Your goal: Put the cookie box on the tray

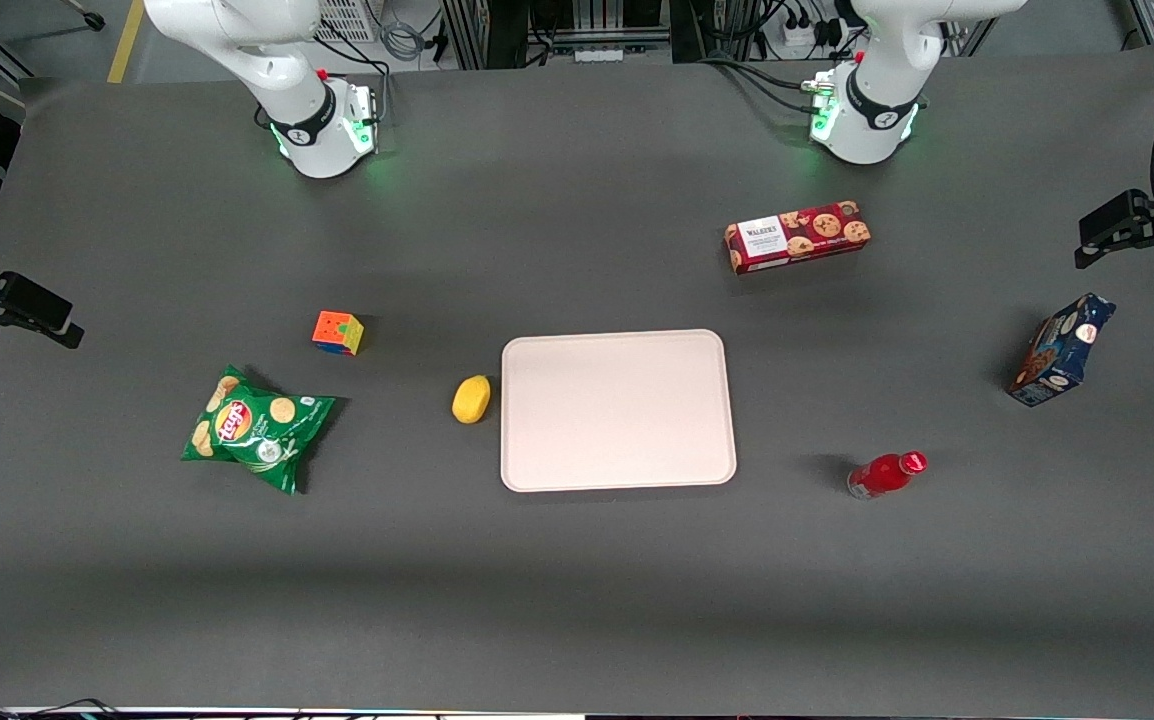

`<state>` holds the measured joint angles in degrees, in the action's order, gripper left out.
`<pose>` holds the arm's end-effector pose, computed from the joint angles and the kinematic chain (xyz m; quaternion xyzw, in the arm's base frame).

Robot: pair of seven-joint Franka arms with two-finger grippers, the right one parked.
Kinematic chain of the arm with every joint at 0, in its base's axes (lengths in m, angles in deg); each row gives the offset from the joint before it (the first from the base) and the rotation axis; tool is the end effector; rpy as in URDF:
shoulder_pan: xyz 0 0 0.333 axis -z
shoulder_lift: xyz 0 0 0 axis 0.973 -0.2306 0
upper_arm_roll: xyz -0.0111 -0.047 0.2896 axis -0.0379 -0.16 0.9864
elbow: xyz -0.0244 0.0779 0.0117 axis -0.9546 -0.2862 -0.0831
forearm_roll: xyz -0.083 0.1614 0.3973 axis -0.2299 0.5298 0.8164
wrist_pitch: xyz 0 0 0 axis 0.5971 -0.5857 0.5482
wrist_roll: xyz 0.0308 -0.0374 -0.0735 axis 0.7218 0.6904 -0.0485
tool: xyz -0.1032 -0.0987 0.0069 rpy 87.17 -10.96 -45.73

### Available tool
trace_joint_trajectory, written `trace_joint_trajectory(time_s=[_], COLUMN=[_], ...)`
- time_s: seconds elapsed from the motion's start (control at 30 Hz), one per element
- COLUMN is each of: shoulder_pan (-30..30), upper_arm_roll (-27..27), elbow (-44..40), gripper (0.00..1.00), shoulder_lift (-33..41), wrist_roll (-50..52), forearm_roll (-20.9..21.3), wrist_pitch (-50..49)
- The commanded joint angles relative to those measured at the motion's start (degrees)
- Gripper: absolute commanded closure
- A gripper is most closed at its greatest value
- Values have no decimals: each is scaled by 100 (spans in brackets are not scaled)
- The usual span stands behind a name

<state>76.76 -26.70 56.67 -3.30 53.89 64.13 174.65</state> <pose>0.5710 0.0387 0.5456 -0.9960 0.0897 -0.0011 0.0032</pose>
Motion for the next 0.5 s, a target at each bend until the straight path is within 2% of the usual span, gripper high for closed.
trace_joint_trajectory(time_s=[0.0, 0.47], shoulder_pan=[43, 52], upper_arm_roll=[3, -59], elbow=[-27, 8], gripper=[0, 0], shoulder_lift=[17, 17], wrist_roll=[-10, 52], forearm_roll=[31, 31], wrist_pitch=[43, 34])
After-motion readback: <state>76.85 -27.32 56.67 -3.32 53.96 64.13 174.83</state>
